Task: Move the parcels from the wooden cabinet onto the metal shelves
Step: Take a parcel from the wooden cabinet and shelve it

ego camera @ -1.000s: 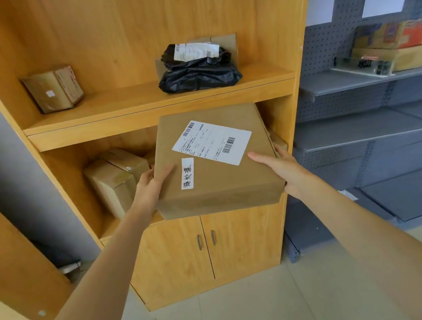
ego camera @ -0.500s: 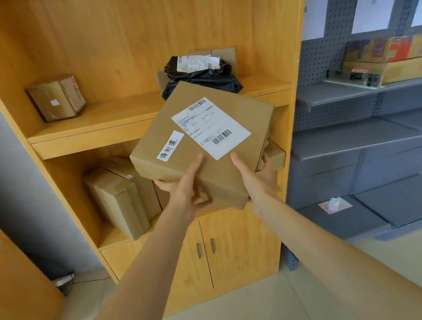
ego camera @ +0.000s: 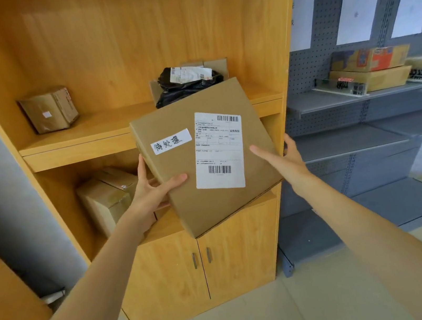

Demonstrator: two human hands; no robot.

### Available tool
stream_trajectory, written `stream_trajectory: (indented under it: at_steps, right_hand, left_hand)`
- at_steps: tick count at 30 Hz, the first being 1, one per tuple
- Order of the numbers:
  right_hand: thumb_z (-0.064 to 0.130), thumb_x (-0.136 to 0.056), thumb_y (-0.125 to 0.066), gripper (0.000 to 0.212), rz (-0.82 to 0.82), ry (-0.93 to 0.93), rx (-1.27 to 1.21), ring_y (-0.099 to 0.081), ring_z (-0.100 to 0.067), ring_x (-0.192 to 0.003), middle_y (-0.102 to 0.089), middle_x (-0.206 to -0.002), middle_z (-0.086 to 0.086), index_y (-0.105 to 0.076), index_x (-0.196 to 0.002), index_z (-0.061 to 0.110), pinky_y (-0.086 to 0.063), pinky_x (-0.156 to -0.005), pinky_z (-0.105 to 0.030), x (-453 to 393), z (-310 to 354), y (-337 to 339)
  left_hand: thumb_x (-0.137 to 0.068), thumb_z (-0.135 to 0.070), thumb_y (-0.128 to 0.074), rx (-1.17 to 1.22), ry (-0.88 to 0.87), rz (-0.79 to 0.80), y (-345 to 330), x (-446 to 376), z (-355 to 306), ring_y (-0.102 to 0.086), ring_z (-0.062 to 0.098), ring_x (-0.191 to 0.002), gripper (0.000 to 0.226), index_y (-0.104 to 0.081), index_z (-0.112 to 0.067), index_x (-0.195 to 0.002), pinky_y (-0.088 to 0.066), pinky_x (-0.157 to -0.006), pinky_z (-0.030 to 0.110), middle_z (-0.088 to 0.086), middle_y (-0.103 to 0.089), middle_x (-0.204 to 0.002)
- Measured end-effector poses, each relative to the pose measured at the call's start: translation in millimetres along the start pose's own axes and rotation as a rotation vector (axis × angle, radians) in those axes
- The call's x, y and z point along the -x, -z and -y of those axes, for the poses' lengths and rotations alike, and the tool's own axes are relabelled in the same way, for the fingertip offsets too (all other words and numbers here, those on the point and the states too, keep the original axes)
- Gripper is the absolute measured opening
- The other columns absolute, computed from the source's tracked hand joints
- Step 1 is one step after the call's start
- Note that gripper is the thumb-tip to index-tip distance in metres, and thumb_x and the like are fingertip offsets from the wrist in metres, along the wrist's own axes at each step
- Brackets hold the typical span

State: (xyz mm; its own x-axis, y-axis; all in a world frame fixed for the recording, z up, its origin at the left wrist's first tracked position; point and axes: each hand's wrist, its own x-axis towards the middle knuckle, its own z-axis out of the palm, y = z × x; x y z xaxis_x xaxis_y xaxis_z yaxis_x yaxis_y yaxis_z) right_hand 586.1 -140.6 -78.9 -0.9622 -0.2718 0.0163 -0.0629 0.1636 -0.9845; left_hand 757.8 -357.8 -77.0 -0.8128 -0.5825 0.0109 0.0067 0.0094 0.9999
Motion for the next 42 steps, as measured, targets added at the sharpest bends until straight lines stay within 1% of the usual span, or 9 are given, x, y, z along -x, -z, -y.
stream_trajectory:
  at_steps: [6, 12, 16, 22, 26, 30, 35, 38, 42]
  right_hand:
    - [0.051, -0.061, -0.083, 0.098, 0.189, 0.052, 0.003, -0.052, -0.012, -0.117, -0.055, -0.127, 0.008, -0.037, -0.143, 0.024, -0.043, -0.099, -0.031, 6.4, -13.8, 2.3]
    - [0.054, -0.055, -0.085, 0.105, 0.163, 0.033, -0.036, -0.052, -0.012, -0.117, -0.055, -0.124, 0.010, -0.035, -0.143, 0.025, -0.042, -0.104, -0.037, 11.0, -24.6, -5.7]
    - [0.041, -0.067, -0.084, 0.090, 0.107, 0.008, -0.048, -0.052, -0.013, -0.116, -0.053, -0.118, 0.009, -0.031, -0.138, 0.024, -0.044, -0.099, -0.031, 11.0, -30.5, 0.9]
    - [0.039, -0.071, -0.082, 0.078, 0.048, -0.080, -0.045, -0.051, -0.010, -0.104, -0.050, -0.115, 0.005, -0.029, -0.125, 0.019, -0.042, -0.073, -0.020, 9.6, -43.0, 46.1]
    - [0.037, -0.071, -0.083, 0.089, -0.022, -0.061, -0.149, -0.055, -0.008, -0.107, -0.053, -0.122, 0.008, -0.026, -0.138, 0.025, -0.047, -0.087, -0.026, 5.0, -50.6, 89.5]
    - [0.039, -0.071, -0.082, 0.090, -0.078, -0.008, -0.155, -0.055, -0.011, -0.111, -0.055, -0.126, 0.007, -0.029, -0.143, 0.029, -0.045, -0.085, -0.025, -7.1, -48.9, 147.2]
    - [0.043, -0.068, -0.083, 0.093, -0.149, -0.008, -0.110, -0.055, -0.015, -0.113, -0.053, -0.126, 0.006, -0.028, -0.141, 0.026, -0.047, -0.099, -0.037, -34.3, -50.1, 239.4]
    - [0.042, -0.070, -0.082, 0.093, -0.187, 0.009, -0.096, -0.053, -0.014, -0.112, -0.051, -0.125, 0.007, -0.026, -0.142, 0.023, -0.045, -0.095, -0.031, -47.5, -52.1, 303.7]
    - [0.042, -0.071, -0.081, 0.094, -0.227, 0.028, -0.099, -0.053, -0.014, -0.114, -0.052, -0.130, 0.005, -0.026, -0.145, 0.023, -0.044, -0.094, -0.029, -65.2, -60.2, 392.8]
  left_hand:
    - [-0.066, -0.029, -0.083, 0.004, -0.037, 0.012, 9.4, -6.2, -3.3, -0.061, 0.014, -0.103, 0.107, -0.016, -0.042, -0.148, -0.051, -0.076, 0.029, -0.004, -0.056, -0.120]
    - [-0.077, -0.034, -0.075, 0.110, -0.020, -0.131, -6.6, -20.3, -1.7, -0.057, 0.008, -0.095, 0.077, -0.028, -0.028, -0.138, -0.045, -0.066, 0.022, -0.001, -0.053, -0.120]
    - [-0.073, -0.034, -0.078, 0.101, -0.035, -0.155, -27.3, -33.0, 5.6, -0.056, 0.008, -0.093, 0.082, -0.028, -0.031, -0.138, -0.046, -0.066, 0.026, -0.005, -0.053, -0.116]
    - [-0.067, -0.043, -0.080, 0.035, 0.011, -0.064, -68.1, -46.0, 11.9, -0.059, 0.014, -0.097, 0.086, -0.036, -0.032, -0.139, -0.048, -0.067, 0.030, -0.001, -0.054, -0.127]
    - [-0.067, -0.045, -0.081, -0.005, 0.041, 0.015, -117.9, -51.2, 6.7, -0.060, 0.013, -0.094, 0.086, -0.038, -0.030, -0.141, -0.048, -0.065, 0.028, 0.000, -0.055, -0.128]
    - [-0.037, -0.055, -0.088, -0.094, 0.031, 0.099, -179.1, -53.2, -4.2, -0.059, 0.021, -0.104, 0.118, -0.038, -0.028, -0.140, -0.052, -0.086, 0.040, -0.001, -0.057, -0.124]
    - [-0.062, -0.042, -0.083, -0.084, 0.004, 0.171, -276.6, -55.0, -13.6, -0.059, 0.019, -0.100, 0.093, -0.037, -0.029, -0.141, -0.051, -0.079, 0.036, 0.001, -0.057, -0.123]
    - [-0.069, -0.036, -0.082, -0.049, -0.008, 0.199, -345.4, -55.3, -21.8, -0.059, 0.013, -0.090, 0.085, -0.037, -0.028, -0.141, -0.047, -0.062, 0.028, -0.002, -0.059, -0.113]
    - [-0.047, -0.051, -0.089, -0.035, -0.045, 0.268, -437.6, -53.8, -34.1, -0.061, 0.018, -0.100, 0.107, -0.039, -0.030, -0.139, -0.053, -0.081, 0.036, -0.002, -0.059, -0.122]
